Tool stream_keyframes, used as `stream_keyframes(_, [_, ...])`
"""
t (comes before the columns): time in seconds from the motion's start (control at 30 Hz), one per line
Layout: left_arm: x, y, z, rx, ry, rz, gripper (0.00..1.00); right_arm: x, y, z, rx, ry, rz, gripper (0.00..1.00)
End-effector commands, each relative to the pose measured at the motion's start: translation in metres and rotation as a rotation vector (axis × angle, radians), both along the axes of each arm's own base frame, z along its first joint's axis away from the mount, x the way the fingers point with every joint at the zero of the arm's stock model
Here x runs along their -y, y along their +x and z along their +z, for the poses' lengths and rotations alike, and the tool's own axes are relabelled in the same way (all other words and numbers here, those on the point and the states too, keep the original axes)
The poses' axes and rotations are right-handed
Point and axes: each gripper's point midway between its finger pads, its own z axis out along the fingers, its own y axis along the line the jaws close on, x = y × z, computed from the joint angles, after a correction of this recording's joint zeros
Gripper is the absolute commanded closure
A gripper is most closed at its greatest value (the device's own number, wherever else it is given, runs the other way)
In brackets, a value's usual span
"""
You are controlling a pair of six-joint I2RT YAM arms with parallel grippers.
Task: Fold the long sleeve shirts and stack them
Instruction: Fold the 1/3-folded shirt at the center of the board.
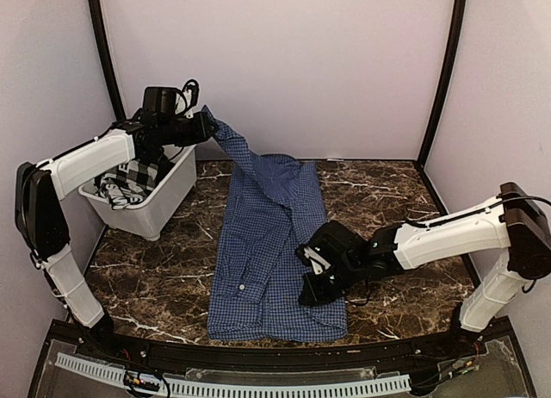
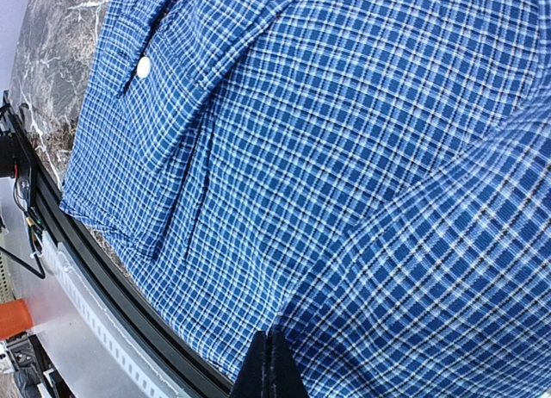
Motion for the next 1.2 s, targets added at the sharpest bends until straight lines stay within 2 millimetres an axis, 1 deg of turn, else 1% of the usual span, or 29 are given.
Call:
stream_keyframes(0.0, [-0.013,-0.008,0.044,0.093,0.001,0.026,1.00,-0.019,0.000,0.013,0.021,0.062,0.034,1.00])
stream_keyframes(0.23, [-0.014,-0.006,0.045,0.092,0.001,0.027,1.00,-0.034,0.004,0.019,0.029,0.095,0.043,1.00])
stream_keyframes(0.33, [-0.016,-0.005,0.046,0.092,0.005,0.031,1.00,-0.039,0.005,0.017,0.024,0.104,0.044,1.00])
stream_keyframes(0.57, [-0.020,-0.006,0.049,0.096,0.010,0.033,1.00,-0.050,0.002,0.020,0.020,0.119,0.070,1.00])
stream_keyframes(0.73, [-0.022,-0.011,0.057,0.112,0.000,0.033,1.00,-0.051,-0.005,0.017,0.013,0.111,0.087,1.00])
stream_keyframes(0.83, [-0.021,-0.012,0.063,0.124,-0.006,0.029,1.00,-0.053,-0.004,0.020,0.019,0.118,0.081,1.00])
stream_keyframes(1.0, [-0.020,-0.010,0.063,0.118,-0.001,0.024,1.00,-0.057,-0.004,0.025,0.027,0.134,0.087,1.00])
stream_keyframes(1.17, [-0.023,-0.010,0.063,0.121,0.007,0.036,1.00,-0.060,-0.006,0.022,0.018,0.138,0.094,1.00])
